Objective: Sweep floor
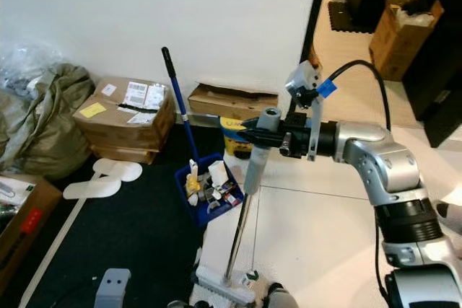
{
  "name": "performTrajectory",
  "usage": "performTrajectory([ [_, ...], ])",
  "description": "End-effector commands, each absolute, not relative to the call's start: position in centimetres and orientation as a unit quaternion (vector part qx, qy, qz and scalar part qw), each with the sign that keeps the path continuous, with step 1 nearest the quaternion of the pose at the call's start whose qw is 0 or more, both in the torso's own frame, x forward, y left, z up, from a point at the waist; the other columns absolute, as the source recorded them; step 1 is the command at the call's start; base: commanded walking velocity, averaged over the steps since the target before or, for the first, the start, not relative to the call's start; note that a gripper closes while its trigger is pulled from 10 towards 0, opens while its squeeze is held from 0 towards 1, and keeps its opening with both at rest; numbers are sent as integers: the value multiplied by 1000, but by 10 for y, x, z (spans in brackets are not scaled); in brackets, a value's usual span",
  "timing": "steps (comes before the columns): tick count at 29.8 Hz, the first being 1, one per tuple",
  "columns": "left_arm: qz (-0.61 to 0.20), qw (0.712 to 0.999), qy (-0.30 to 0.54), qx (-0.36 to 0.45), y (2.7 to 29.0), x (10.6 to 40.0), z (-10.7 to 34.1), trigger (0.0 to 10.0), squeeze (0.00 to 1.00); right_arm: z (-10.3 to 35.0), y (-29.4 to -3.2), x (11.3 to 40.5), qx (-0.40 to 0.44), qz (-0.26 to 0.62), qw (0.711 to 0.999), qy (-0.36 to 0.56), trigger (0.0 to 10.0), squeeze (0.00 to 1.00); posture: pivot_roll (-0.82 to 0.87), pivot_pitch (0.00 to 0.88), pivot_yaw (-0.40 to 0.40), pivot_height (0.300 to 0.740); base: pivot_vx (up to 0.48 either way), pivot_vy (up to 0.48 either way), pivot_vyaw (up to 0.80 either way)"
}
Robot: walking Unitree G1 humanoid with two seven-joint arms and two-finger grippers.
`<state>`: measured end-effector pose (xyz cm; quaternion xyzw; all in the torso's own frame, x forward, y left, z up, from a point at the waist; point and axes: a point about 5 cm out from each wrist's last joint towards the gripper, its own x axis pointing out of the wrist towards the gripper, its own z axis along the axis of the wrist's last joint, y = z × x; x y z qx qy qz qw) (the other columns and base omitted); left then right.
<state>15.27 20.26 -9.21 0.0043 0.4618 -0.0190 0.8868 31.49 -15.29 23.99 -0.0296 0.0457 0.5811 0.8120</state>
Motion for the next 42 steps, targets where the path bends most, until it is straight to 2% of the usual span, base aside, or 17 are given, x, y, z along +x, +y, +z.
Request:
performTrajectory([
  [1,-22,874,485,5,200,140,-98,10000,0,238,-148,313,-13,598,800,46,10000,0,-118,89,12,740,-330,0,0],
  [9,-23,878,479,6,199,147,-96,10000,0,220,-136,307,-20,625,776,84,10000,0,-116,79,9,740,-329,0,0],
  [23,-22,874,485,4,198,143,-97,10000,0,205,-122,305,-22,649,754,104,10000,0,-111,91,6,740,-314,0,0],
  [25,-20,875,484,1,199,140,-98,10000,0,193,-116,303,-54,662,738,116,10000,0,-107,110,4,740,0,0,0],
  [29,-19,875,483,1,200,138,-98,10000,0,188,-111,302,-73,662,737,111,10000,0,-100,122,2,740,0,0,0],
  [32,-16,875,485,5,211,129,-99,10000,0,176,-98,309,-139,623,767,67,10000,0,-79,166,-3,740,0,0,0],
  [36,-16,875,485,5,211,129,-99,10000,0,176,-98,309,-139,623,767,67,10000,0,-79,166,-3,740,0,0,0],
  [38,-15,874,486,8,215,123,-99,10000,0,172,-93,314,-160,606,779,27,10000,0,-64,209,-6,740,0,0,0],
  [42,-15,874,486,10,216,121,-99,10000,0,170,-90,316,-163,605,779,16,10000,0,-61,218,-4,740,0,0,0],
])
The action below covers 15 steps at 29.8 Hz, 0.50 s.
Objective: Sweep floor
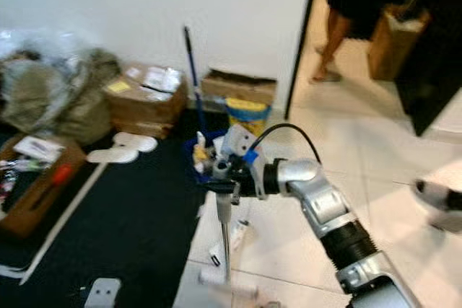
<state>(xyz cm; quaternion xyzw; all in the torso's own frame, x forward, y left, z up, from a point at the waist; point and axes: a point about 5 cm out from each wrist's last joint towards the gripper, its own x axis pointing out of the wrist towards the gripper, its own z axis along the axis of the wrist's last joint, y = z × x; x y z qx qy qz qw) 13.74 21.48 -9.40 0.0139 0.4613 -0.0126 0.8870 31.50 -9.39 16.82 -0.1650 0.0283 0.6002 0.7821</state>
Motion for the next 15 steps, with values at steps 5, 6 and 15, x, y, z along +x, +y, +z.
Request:
performTrajectory([
  [5,-18,876,483,13,222,115,-99,10000,0,159,-86,319,-194,615,764,18,10000,0,-29,284,-4,740,0,0,0],
  [6,-18,876,483,13,222,115,-99,10000,0,159,-86,319,-194,615,764,18,10000,0,-29,284,-4,740,0,0,0],
  [15,-16,868,495,19,230,93,-102,10000,0,172,-88,329,-163,637,754,-1,10000,0,1,338,-5,740,0,0,0],
])
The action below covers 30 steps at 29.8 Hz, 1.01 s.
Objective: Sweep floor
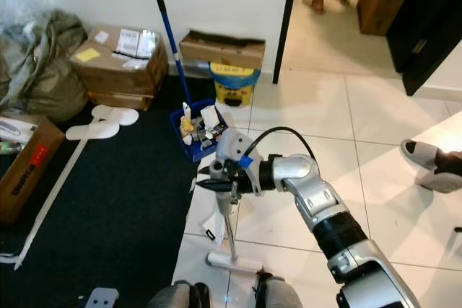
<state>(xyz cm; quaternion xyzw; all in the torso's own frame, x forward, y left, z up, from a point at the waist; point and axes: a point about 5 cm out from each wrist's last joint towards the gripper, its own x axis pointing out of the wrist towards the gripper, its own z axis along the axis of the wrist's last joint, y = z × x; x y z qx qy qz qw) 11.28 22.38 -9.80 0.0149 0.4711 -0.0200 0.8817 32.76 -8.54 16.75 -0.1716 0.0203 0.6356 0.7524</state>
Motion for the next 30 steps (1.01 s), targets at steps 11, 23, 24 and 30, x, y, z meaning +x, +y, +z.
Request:
performTrajectory([
  [11,-22,867,497,21,236,81,-102,10000,0,172,-82,337,-310,614,720,-94,10000,0,32,375,2,740,0,0,0],
  [23,-24,875,483,23,241,85,-98,10000,0,205,-53,328,-376,578,658,-303,10000,0,40,383,-5,740,0,0,0],
  [24,-24,875,483,23,241,85,-98,10000,0,205,-53,328,-376,578,658,-303,10000,0,40,383,-5,740,0,0,0],
  [30,-26,876,482,19,239,87,-99,10000,0,228,-43,323,-391,538,628,-404,10000,0,28,371,-7,740,0,0,0],
])
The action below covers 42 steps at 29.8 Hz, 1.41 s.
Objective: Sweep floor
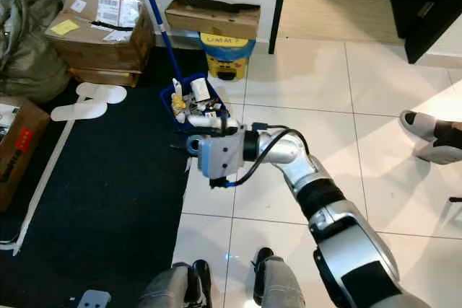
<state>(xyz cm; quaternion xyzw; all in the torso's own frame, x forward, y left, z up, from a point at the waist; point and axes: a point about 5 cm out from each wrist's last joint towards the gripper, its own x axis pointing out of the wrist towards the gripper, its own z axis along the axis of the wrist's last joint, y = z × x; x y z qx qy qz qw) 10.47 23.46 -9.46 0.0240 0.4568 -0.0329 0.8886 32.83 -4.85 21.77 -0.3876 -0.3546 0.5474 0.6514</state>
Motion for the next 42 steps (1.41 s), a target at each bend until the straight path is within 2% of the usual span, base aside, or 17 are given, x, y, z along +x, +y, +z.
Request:
performTrajectory([
  [1,-26,876,482,19,239,87,-99,10000,0,228,-43,323,-391,538,628,-404,10000,0,28,371,-7,740,0,0,0],
  [6,-28,878,478,16,235,93,-99,10000,0,238,-50,332,-392,505,651,-409,10000,0,16,342,-10,740,0,0,0],
  [7,-28,879,475,15,233,97,-98,10000,0,244,-55,338,-380,486,676,-404,10000,0,6,327,-11,740,0,0,0],
  [10,-28,880,474,14,231,100,-98,10000,0,248,-60,342,-379,468,689,-403,10000,0,-3,307,-13,740,0,0,0],
  [12,-28,882,470,10,226,108,-98,10000,0,254,-74,357,-373,432,736,-365,10000,0,-15,273,-19,740,0,0,0],
  [13,-28,882,470,10,226,108,-98,10000,0,254,-74,357,-373,432,736,-365,10000,0,-15,273,-19,740,0,0,0],
  [14,-28,883,468,8,222,113,-98,10000,0,255,-83,368,-368,410,770,-323,10000,0,-17,269,-20,740,0,0,0],
  [15,-28,883,468,8,222,113,-98,10000,0,255,-83,368,-368,410,770,-323,10000,0,-17,269,-20,740,0,0,0],
  [16,-27,885,466,5,219,118,-97,10000,0,254,-92,381,-330,383,822,-261,10000,0,-26,244,-24,740,0,0,0],
  [17,-27,885,465,5,218,119,-97,10000,0,254,-94,384,-319,377,834,-245,10000,0,-26,244,-24,740,0,0,0],
  [22,-24,886,463,4,216,124,-97,10000,0,245,-98,388,-284,386,855,-197,10000,0,-31,197,-22,740,0,0,0],
  [23,-21,888,460,5,215,129,-96,10000,0,235,-104,391,-256,381,874,-155,10000,0,-35,173,-22,740,0,0,0],
  [26,-13,893,450,18,215,141,-92,10000,0,213,-116,393,-213,362,903,-87,10000,0,-54,138,-18,740,0,0,0],
  [30,8,902,430,51,223,156,-85,10000,0,193,-125,393,-160,321,932,-47,10000,0,-66,114,-16,740,0,0,0],
  [35,48,912,398,86,236,174,-74,10000,0,172,-125,386,-125,308,943,-14,10000,0,-74,70,-17,740,0,0,0],
  [37,86,926,357,86,244,199,-59,10000,0,151,-130,376,-95,277,956,-1,10000,0,-76,23,-22,740,0,0,0],
  [42,79,935,341,60,237,213,-52,10000,0,140,-138,371,-63,233,970,7,10000,0,-86,0,-21,740,0,0,0],
])
